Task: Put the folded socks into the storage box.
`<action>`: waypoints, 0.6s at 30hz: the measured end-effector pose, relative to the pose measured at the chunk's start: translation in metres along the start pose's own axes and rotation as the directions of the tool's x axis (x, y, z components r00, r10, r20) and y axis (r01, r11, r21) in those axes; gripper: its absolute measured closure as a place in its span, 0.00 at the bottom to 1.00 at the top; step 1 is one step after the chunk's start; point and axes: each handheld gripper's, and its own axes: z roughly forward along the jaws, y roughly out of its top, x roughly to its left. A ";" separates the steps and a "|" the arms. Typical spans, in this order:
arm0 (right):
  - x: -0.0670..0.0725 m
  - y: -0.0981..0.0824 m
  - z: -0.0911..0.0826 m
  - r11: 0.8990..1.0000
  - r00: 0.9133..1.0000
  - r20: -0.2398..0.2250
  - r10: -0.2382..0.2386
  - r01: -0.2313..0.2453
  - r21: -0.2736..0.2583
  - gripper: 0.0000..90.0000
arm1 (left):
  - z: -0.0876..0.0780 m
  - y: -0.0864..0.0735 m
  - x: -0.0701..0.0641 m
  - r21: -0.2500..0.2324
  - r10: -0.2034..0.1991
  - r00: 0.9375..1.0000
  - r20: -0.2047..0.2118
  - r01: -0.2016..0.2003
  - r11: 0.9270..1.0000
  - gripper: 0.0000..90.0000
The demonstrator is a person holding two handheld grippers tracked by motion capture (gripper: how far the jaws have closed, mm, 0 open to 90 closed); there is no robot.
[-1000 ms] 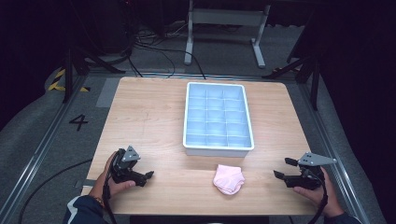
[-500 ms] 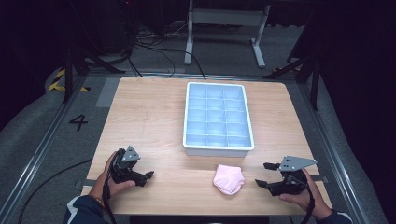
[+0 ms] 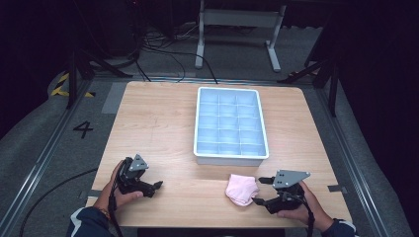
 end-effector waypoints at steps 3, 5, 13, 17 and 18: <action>0.006 0.004 0.010 1.000 0.999 -0.025 -0.024 0.025 0.009 0.33 | 0.000 0.000 0.000 0.000 0.005 1.000 -0.002 -0.005 1.000 0.00; 0.008 0.005 0.015 0.999 0.999 -0.035 -0.032 0.033 0.022 0.33 | 0.000 0.000 0.000 0.000 0.004 1.000 -0.002 -0.004 1.000 0.00; 0.017 0.014 0.034 0.996 0.996 -0.054 -0.075 0.077 0.041 0.33 | 0.000 0.000 0.000 0.000 0.001 1.000 -0.001 -0.001 1.000 0.00; 0.024 0.019 0.044 0.993 0.993 -0.071 -0.096 0.100 0.057 0.35 | 0.000 0.000 0.000 0.000 0.000 1.000 0.000 0.000 1.000 0.00; 0.024 0.019 0.044 0.993 0.993 -0.071 -0.096 0.100 0.057 0.35 | 0.000 0.000 0.000 0.000 0.000 1.000 0.000 0.000 1.000 0.00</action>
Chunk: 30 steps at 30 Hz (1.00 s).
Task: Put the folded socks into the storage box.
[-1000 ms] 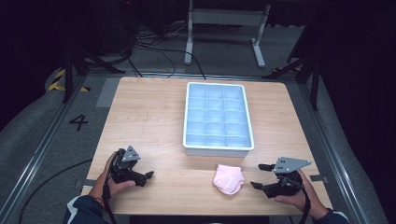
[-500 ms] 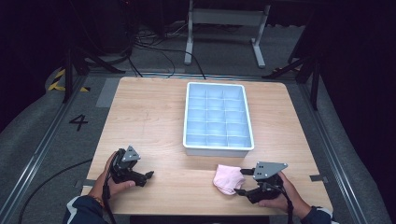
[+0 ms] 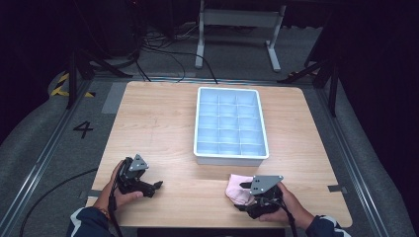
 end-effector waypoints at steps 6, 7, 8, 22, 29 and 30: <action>0.000 -0.003 0.009 1.000 1.000 0.005 -0.004 0.004 0.030 0.36 | 0.000 0.000 0.000 0.001 0.004 1.000 -0.002 -0.004 1.000 0.00; -0.002 -0.004 0.010 1.000 1.000 0.008 0.003 -0.003 0.030 0.36 | 0.000 0.000 0.000 0.001 0.004 1.000 -0.002 -0.004 1.000 0.00; -0.002 -0.004 0.010 1.000 1.000 0.008 0.003 -0.003 0.030 0.36 | 0.000 0.000 0.000 0.000 0.004 1.000 -0.002 -0.004 1.000 0.00; -0.007 -0.008 0.011 0.999 0.998 0.052 -0.021 0.020 0.034 0.60 | 0.000 0.000 0.000 0.000 0.000 1.000 0.000 0.000 1.000 0.00; -0.011 -0.009 0.010 0.999 0.996 0.083 -0.038 0.035 0.032 0.77 | 0.000 0.000 0.000 0.000 0.000 1.000 0.000 0.000 1.000 0.00; -0.011 -0.009 0.010 0.999 0.996 0.082 -0.038 0.036 0.029 0.78 | 0.000 0.000 0.000 0.000 0.000 1.000 0.000 0.000 1.000 0.00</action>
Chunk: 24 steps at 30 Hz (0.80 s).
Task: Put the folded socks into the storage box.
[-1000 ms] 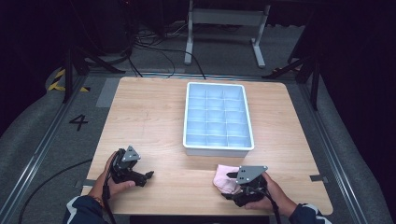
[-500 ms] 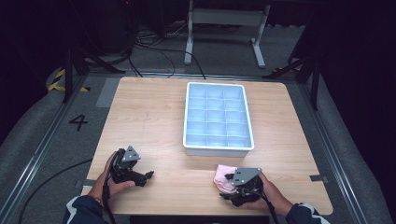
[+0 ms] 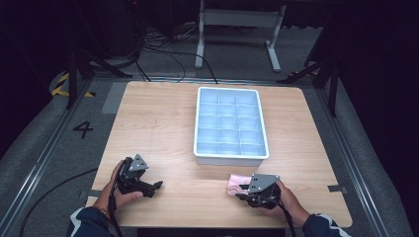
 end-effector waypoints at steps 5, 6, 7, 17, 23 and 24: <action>-0.003 -0.002 -0.002 1.000 1.000 -0.011 0.014 -0.015 -0.015 0.81 | 0.000 0.000 0.000 0.001 0.004 1.000 -0.002 -0.004 1.000 0.00; -0.004 -0.002 -0.003 1.000 1.000 -0.010 0.018 -0.018 -0.017 0.81 | 0.000 0.000 0.000 0.001 0.004 1.000 -0.002 -0.004 1.000 0.00; -0.004 -0.003 -0.004 1.000 1.000 -0.004 0.016 -0.016 -0.016 0.82 | 0.000 0.000 0.000 0.001 0.005 1.000 -0.002 -0.005 1.000 0.00; -0.009 -0.005 -0.012 0.999 1.000 -0.002 0.021 -0.021 -0.039 0.82 | 0.000 0.000 0.000 0.001 0.004 1.000 -0.002 -0.004 1.000 0.00; -0.012 -0.006 -0.018 0.998 0.999 -0.003 0.034 -0.034 -0.055 0.82 | 0.000 0.000 0.000 0.001 0.004 1.000 -0.001 -0.004 1.000 0.00; -0.012 -0.006 -0.018 0.998 0.999 -0.003 0.034 -0.034 -0.055 0.82 | 0.000 0.000 0.000 0.001 0.004 1.000 -0.001 -0.004 1.000 0.00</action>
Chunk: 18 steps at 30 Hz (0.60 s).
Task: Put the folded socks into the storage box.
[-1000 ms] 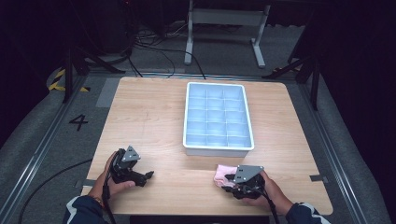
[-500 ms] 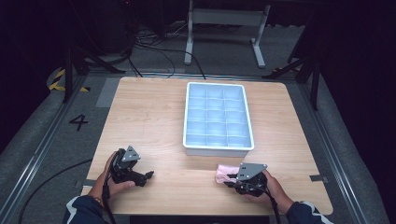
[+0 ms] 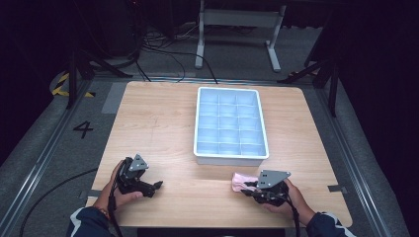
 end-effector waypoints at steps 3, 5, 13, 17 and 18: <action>-0.002 -0.001 -0.005 1.000 1.000 0.000 0.004 -0.004 -0.012 0.82 | 0.000 0.000 0.000 0.000 0.000 1.000 0.000 0.000 1.000 0.00; -0.002 -0.001 -0.006 1.000 1.000 0.000 0.005 -0.005 -0.017 0.82 | 0.000 0.000 0.000 0.000 0.000 1.000 0.000 0.000 1.000 0.00; -0.003 0.000 -0.014 0.999 1.000 -0.006 0.009 -0.009 -0.039 0.82 | 0.000 0.000 0.000 0.000 0.000 1.000 0.000 0.000 1.000 0.00; -0.005 0.000 -0.019 0.998 1.000 -0.003 0.010 -0.010 -0.056 0.82 | 0.000 0.000 0.000 0.000 0.000 1.000 0.000 0.000 1.000 0.00; -0.005 -0.001 -0.021 0.998 1.000 -0.001 0.011 -0.011 -0.058 0.82 | 0.000 0.000 0.000 -0.001 0.000 1.000 0.000 0.000 1.000 0.00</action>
